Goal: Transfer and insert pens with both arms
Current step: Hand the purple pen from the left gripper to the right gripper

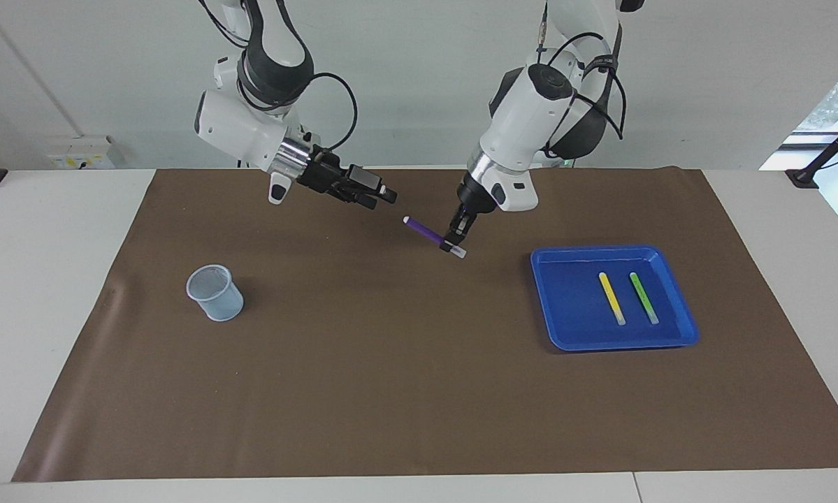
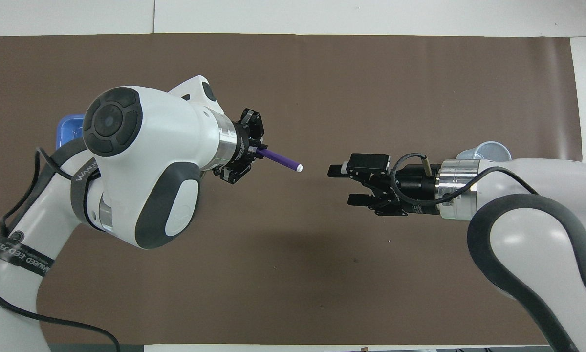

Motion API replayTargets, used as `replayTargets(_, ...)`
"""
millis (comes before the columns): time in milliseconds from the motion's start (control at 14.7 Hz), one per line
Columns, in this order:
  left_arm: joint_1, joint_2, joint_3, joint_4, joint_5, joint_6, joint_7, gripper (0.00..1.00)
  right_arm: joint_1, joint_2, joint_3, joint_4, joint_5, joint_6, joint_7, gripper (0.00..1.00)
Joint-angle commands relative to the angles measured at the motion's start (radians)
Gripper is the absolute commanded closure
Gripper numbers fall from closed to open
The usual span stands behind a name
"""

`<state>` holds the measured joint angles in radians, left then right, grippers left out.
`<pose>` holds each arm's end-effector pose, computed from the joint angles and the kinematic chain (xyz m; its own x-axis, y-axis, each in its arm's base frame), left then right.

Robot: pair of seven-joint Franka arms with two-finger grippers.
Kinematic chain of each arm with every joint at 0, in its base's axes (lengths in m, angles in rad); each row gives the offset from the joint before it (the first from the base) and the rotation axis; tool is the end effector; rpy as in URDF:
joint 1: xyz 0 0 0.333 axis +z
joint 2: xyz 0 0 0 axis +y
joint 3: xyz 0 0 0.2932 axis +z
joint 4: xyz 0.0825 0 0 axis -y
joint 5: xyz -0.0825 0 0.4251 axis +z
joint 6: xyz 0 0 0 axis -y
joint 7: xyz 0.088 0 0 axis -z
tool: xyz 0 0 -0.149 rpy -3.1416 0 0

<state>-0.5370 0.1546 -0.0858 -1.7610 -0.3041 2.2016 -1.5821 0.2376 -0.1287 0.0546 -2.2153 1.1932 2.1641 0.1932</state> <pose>0.5432 -0.4129 0.4294 0.4615 0.8359 -0.2973 0.8824 -0.3977 0.2515 0.5327 0.2326 0.3949 0.8569 -0.3519 -0.3767 -0.5055 -0.4309 -0.7475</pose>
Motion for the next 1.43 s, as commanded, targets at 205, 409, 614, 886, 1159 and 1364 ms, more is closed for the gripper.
replayTargets(205, -0.078, 0.011, 0.014, 0.011, -0.020, 0.013, -0.058, 1.00, 0.039, 0.012, -0.001, 0.008, 0.049, 0.051, -0.002, 0.09)
replayTargets(409, -0.089, 0.005, 0.014, -0.001, -0.020, 0.013, -0.058, 1.00, 0.040, 0.015, -0.001, 0.006, 0.048, 0.063, -0.003, 0.12)
replayTargets(614, -0.090, 0.002, 0.014, -0.008, -0.020, 0.009, -0.058, 1.00, 0.040, 0.015, -0.001, 0.006, 0.048, 0.072, -0.005, 0.18)
replayTargets(886, -0.092, 0.000, 0.014, -0.018, -0.020, 0.009, -0.055, 1.00, 0.040, 0.015, -0.001, 0.006, 0.046, 0.072, -0.012, 0.37)
replayTargets(1159, -0.092, -0.003, 0.014, -0.020, -0.020, 0.006, -0.055, 1.00, 0.039, 0.015, -0.001, 0.006, 0.046, 0.071, -0.014, 0.55)
replayTargets(1364, -0.092, -0.004, 0.014, -0.021, -0.020, 0.004, -0.055, 1.00, 0.037, 0.015, -0.001, 0.005, 0.046, 0.068, -0.014, 0.75)
